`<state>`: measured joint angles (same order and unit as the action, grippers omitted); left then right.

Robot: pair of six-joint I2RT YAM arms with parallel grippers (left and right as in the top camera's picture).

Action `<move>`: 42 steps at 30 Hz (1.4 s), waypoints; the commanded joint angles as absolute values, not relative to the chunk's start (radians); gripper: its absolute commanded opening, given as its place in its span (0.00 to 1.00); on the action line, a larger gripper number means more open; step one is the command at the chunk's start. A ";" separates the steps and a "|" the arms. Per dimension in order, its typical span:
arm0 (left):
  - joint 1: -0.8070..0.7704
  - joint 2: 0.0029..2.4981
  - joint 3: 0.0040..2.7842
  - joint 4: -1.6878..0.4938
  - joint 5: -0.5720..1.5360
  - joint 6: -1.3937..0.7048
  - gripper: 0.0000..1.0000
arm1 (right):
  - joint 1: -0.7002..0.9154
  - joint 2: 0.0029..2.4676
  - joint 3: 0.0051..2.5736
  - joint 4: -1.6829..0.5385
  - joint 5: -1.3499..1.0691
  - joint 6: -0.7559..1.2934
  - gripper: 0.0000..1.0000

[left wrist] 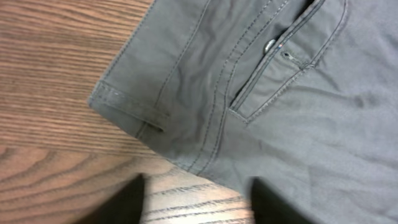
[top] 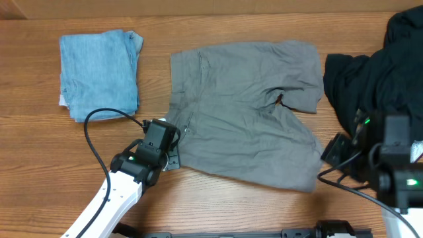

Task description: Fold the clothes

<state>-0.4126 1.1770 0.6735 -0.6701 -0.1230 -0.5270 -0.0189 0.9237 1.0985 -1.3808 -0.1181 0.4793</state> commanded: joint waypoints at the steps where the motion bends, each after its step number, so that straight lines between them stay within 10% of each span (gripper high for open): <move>1: -0.392 1.172 0.669 -0.672 -0.103 -0.491 0.69 | -0.017 0.893 0.934 -1.359 -0.147 0.636 0.49; 6: -0.391 1.202 0.669 -0.667 -0.104 -0.517 1.00 | -0.017 0.901 0.804 -1.288 -0.201 0.675 0.70; 29: -0.322 1.400 0.669 -0.539 0.031 -0.475 1.00 | -0.017 0.902 0.707 -1.209 -0.264 0.768 0.73; 37: -0.319 1.500 0.669 -0.485 0.049 -0.471 0.83 | -0.017 0.902 0.707 -1.208 -0.264 0.809 0.71; 42: -0.319 1.531 0.670 -0.451 0.072 -0.472 0.35 | -0.018 0.902 0.707 -1.202 -0.263 0.836 0.70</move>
